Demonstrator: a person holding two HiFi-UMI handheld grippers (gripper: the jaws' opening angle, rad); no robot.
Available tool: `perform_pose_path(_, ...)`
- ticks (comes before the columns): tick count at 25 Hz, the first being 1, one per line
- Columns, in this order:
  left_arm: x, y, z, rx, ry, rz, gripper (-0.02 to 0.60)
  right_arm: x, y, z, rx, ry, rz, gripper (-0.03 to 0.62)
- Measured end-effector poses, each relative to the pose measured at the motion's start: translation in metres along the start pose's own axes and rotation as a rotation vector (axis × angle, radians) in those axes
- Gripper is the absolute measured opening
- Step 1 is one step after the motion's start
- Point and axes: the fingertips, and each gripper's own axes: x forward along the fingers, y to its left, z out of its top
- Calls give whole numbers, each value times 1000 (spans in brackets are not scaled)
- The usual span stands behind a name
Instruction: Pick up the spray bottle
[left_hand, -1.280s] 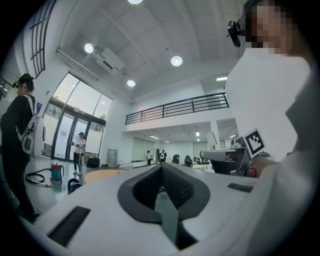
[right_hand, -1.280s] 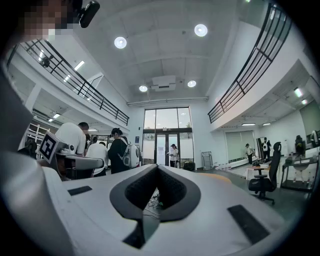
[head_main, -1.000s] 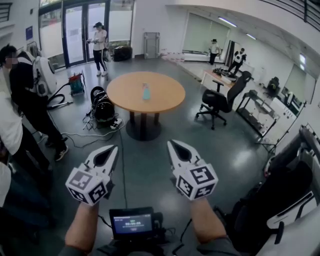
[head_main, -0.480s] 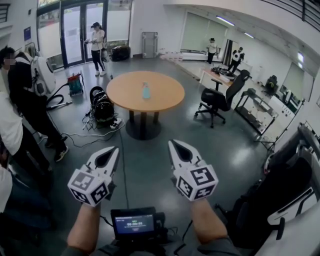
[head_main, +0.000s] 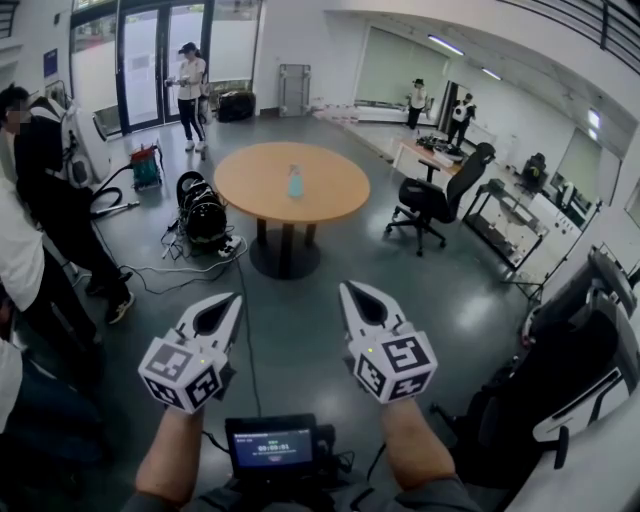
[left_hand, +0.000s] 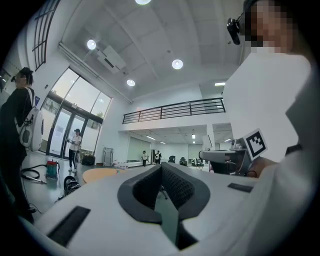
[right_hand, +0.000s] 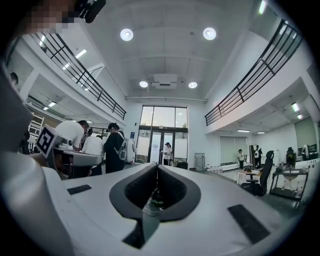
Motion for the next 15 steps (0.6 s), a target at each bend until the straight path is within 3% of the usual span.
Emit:
perform_pose_path(10, -12, 23, -6, -27, -2, -23, -2, 11, 26, -5, 9, 8, -15, 6)
perform_pose_path(15, 0, 40, -13, -24, 12, 22, -2, 28, 16, -8, 3, 22, -15, 7)
